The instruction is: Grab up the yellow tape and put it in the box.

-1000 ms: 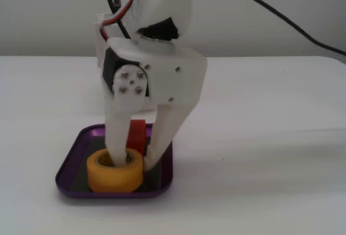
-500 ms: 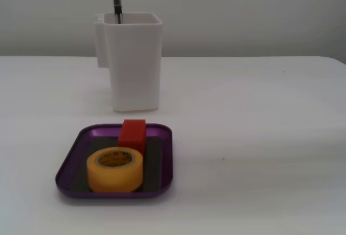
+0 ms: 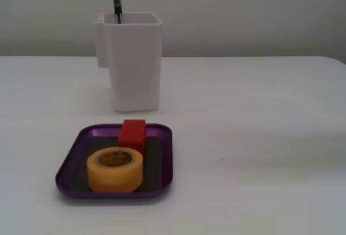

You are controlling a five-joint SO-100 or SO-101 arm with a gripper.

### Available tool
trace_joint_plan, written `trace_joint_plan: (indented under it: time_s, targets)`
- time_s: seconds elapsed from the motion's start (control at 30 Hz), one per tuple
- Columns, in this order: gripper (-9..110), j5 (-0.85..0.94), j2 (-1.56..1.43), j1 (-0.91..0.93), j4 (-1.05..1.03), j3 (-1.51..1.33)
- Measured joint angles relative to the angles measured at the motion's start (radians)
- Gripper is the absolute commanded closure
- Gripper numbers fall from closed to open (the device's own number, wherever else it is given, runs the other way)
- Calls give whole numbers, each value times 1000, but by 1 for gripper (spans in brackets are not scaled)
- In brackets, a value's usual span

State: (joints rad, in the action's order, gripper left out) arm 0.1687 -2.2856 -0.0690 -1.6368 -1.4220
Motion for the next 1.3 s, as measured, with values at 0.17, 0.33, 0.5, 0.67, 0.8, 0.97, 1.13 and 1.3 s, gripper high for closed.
trace_joint_plan:
  time_s: [0.17, 0.33, 0.5, 0.67, 0.8, 0.97, 1.13, 1.3]
  targets:
    - [87, 0, -287, 117, 184, -445]
    - [87, 2, -577, 158, 388, -868]
    - [86, -6, -867, 158, 477, -1180]
    - [86, -61, -1043, 120, 494, -1393]
    - [86, -120, -1069, 115, 494, -1499]
    - [87, -124, -1069, 115, 494, -1546]
    - [88, -124, -1069, 115, 494, -1600]
    - [103, -129, -1069, 115, 494, -1623]
